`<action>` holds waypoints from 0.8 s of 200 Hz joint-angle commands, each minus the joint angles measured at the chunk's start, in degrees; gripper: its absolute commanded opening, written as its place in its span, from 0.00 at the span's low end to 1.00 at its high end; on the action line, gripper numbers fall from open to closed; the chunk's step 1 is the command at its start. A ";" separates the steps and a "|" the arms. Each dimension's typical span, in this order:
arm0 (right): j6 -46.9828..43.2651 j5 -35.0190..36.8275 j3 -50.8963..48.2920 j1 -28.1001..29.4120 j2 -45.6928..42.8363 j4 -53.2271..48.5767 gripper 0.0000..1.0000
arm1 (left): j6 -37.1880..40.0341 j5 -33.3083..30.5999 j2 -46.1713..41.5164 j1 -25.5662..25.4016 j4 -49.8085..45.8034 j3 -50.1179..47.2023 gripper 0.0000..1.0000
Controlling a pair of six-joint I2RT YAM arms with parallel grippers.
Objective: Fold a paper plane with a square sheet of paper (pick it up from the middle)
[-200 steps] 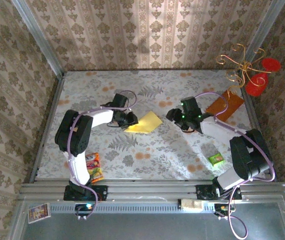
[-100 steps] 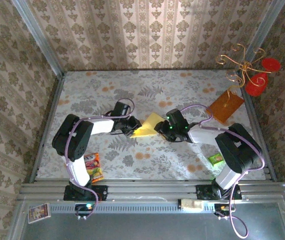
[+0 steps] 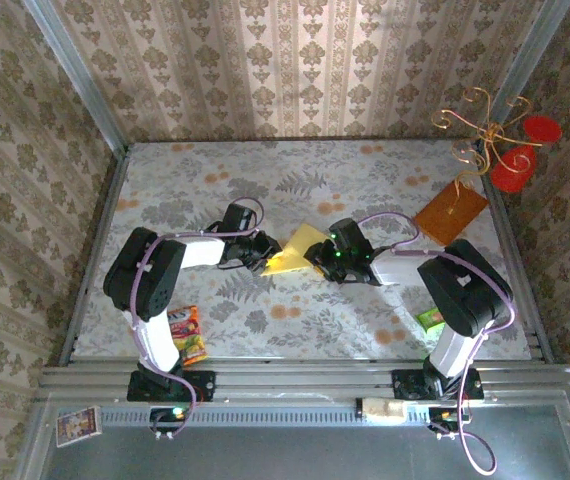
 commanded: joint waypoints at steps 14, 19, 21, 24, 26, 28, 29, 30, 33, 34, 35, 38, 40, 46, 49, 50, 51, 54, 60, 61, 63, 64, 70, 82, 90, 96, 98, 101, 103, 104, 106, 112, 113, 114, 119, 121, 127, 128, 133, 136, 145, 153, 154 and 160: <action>2.15 -2.06 0.03 0.22 2.34 3.64 0.40 | -1.05 -1.27 2.11 0.59 -1.79 -1.34 0.20; 2.26 -2.12 0.03 0.22 2.43 3.85 0.40 | -1.07 -1.27 2.02 0.62 -1.85 -1.36 0.20; 2.29 -2.15 0.03 0.22 2.56 3.94 0.40 | -0.99 -1.27 2.02 0.63 -1.81 -1.42 0.20; 2.32 -2.15 0.03 0.19 2.52 4.12 0.39 | -0.96 -1.27 2.02 0.63 -1.77 -1.41 0.20; 2.33 -2.15 0.03 0.22 2.56 4.13 0.39 | -0.94 -1.27 1.98 0.63 -1.81 -1.41 0.20; 2.39 -2.15 0.03 0.22 2.59 4.20 0.39 | -0.94 -1.25 1.99 0.63 -1.80 -1.41 0.20; 2.40 -2.15 0.03 0.22 2.64 4.23 0.39 | -0.90 -1.26 1.96 0.59 -1.78 -1.41 0.20; 2.41 -2.15 0.03 0.22 2.62 4.24 0.39 | -0.92 -1.22 1.94 0.61 -1.82 -1.41 0.20; 2.48 -2.20 0.06 0.22 2.68 4.35 0.38 | -0.88 -1.18 1.93 0.63 -1.78 -1.46 0.20; 2.49 -2.22 0.09 0.22 2.69 4.35 0.38 | -0.82 -1.18 1.93 0.63 -1.82 -1.43 0.20; 2.50 -2.19 0.10 0.22 2.73 4.35 0.38 | -0.84 -1.18 1.93 0.63 -1.79 -1.42 0.20; 2.50 -2.16 0.10 0.22 2.82 4.42 0.38 | -0.85 -1.11 1.93 0.63 -1.80 -1.47 0.20; 2.50 -2.15 0.11 0.22 2.85 4.47 0.37 | -0.81 -1.14 1.93 0.63 -1.78 -1.42 0.20; 2.59 -2.15 0.18 0.24 2.95 4.67 0.37 | -0.74 -1.18 1.93 0.62 -1.89 -1.39 0.20; 2.59 -2.15 0.19 0.23 2.97 4.70 0.36 | -0.75 -1.17 1.93 0.61 -1.90 -1.48 0.20; 2.59 -2.15 0.20 0.22 3.00 4.74 0.36 | -0.76 -1.17 1.93 0.62 -1.92 -1.44 0.20; 2.64 -2.15 0.20 0.22 3.07 4.72 0.36 | -0.76 -1.13 1.89 0.62 -1.93 -1.43 0.20; 2.67 -2.15 0.20 0.22 3.08 4.74 0.36 | -0.76 -1.17 1.97 0.56 -1.94 -1.45 0.20; 2.89 -2.07 0.20 0.22 3.27 4.83 0.36 | -0.76 -1.18 1.93 0.61 -1.82 -1.41 0.20; 2.91 -2.07 0.20 0.22 3.33 4.85 0.36 | -0.76 -1.18 1.93 0.58 -1.79 -1.41 0.20; 2.98 -2.07 0.16 0.22 3.33 4.91 0.36 | -0.76 -1.18 1.98 0.57 -1.80 -1.43 0.20; 2.96 -2.07 0.18 0.22 3.41 4.94 0.36 | -0.76 -1.18 1.95 0.56 -1.78 -1.42 0.20; 3.18 -2.07 0.12 0.22 3.49 5.04 0.36 | -0.76 -1.18 1.93 0.63 -1.77 -1.42 0.20; 3.66 -1.90 -0.23 0.22 3.77 5.47 0.34 | -0.85 -1.09 1.94 0.62 -1.40 -1.55 0.20; 4.03 -1.70 -0.49 0.23 3.92 5.73 0.34 | -0.92 -1.00 1.93 0.63 -1.23 -1.59 0.20; 4.29 -1.67 -0.67 0.14 4.03 6.04 0.34 | -1.04 -1.00 1.93 0.63 -1.13 -1.60 0.20; 4.38 -1.66 -0.74 0.14 4.08 6.20 0.34 | -1.03 -0.96 2.00 0.59 -1.15 -1.61 0.20; 4.43 -1.71 -0.83 0.14 4.15 6.47 0.34 | -1.03 -1.00 1.94 0.62 -1.04 -1.59 0.20; 4.50 -1.67 -0.85 0.14 4.18 6.59 0.34 | -1.03 -1.00 1.93 0.63 -1.01 -1.58 0.20; 4.51 -1.65 -0.89 0.14 4.18 6.70 0.34 | -1.07 -1.00 1.93 0.59 -1.04 -1.58 0.20; 4.59 -1.63 -0.93 0.14 4.18 6.82 0.34 | -1.08 -1.00 1.87 0.60 -0.99 -1.67 0.20; 4.83 -1.63 -1.09 0.11 4.25 7.42 0.34 | -1.13 -0.95 1.85 0.57 -0.88 -1.71 0.20; 4.85 -1.63 -1.15 0.12 4.22 7.51 0.34 | -1.17 -0.93 1.84 0.56 -0.89 -1.74 0.20; 4.91 -1.63 -1.13 0.13 4.24 7.60 0.34 | -1.18 -0.93 1.84 0.59 -0.84 -1.70 0.20; 5.12 -1.67 -1.28 0.14 4.29 8.04 0.34 | -1.20 -0.92 1.84 0.56 -0.82 -1.73 0.20; 5.25 -1.70 -1.33 0.16 4.34 8.21 0.34 | -1.20 -0.92 1.84 0.55 -0.85 -1.71 0.20; 5.60 -1.62 -1.60 0.14 4.40 9.06 0.34 | -1.14 -0.92 1.85 0.56 -0.84 -1.67 0.20; 5.68 -1.58 -1.62 0.14 4.43 9.21 0.34 | -1.17 -0.92 1.85 0.55 -0.86 -1.67 0.20; 5.90 -1.50 -1.94 0.14 4.41 9.83 0.34 | -1.25 -0.97 1.85 0.55 -0.76 -1.67 0.21; 6.11 -1.43 -2.05 0.14 4.42 10.06 0.34 | -1.26 -1.00 1.84 0.54 -0.78 -1.67 0.21; 6.64 -1.07 -2.56 0.14 4.30 10.74 0.33 | -1.34 -1.00 1.80 0.54 -0.71 -1.76 0.21; 7.02 -0.56 -3.13 0.14 4.13 11.60 0.33 | -1.45 -1.00 1.67 0.54 -0.61 -1.85 0.21; 7.09 -0.52 -3.22 0.14 4.11 11.71 0.33 | -1.46 -1.00 1.67 0.50 -0.53 -1.93 0.21; 7.48 0.10 -3.66 0.14 3.94 12.22 0.33 | -1.61 -1.00 1.58 0.54 -0.32 -2.02 0.21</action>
